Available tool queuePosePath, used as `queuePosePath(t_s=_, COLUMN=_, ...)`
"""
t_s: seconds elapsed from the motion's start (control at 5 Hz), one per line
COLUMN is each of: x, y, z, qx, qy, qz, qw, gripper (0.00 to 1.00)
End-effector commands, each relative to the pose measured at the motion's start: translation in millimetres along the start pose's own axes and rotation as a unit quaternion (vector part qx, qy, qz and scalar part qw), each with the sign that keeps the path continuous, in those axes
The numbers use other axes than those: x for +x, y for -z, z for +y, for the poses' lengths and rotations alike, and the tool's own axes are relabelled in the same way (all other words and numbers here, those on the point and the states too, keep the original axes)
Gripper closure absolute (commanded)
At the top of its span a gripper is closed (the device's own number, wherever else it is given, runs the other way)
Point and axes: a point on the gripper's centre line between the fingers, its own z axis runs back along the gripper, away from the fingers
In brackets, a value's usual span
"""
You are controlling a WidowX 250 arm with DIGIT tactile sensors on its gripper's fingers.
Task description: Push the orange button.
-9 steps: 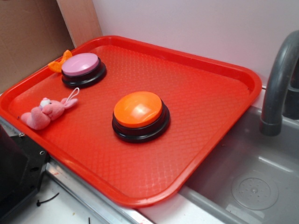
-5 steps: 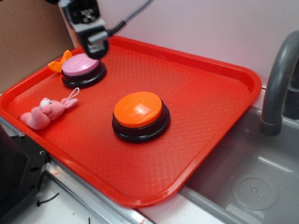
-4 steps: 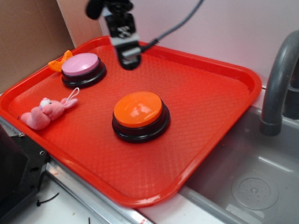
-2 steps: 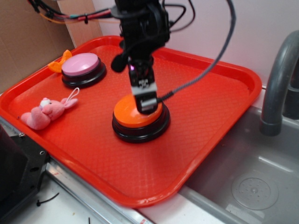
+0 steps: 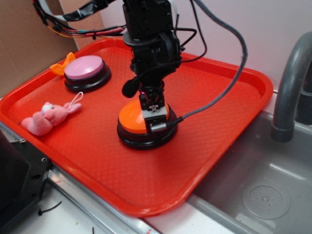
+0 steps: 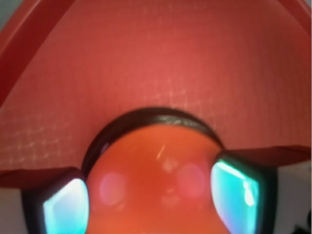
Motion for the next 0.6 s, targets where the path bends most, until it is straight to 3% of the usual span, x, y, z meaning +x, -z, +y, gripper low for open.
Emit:
queuePosePath(t_s=0.0, x=3.0, y=-31.7, z=-3.1, qx=0.029, qy=0.004, qz=-0.007, qw=1.0, gripper=0.0)
queuePosePath(t_s=0.4, x=0.7, y=-59.7, z=5.6, qx=0.051, qy=0.003, qz=-0.005, qw=0.999, gripper=0.0)
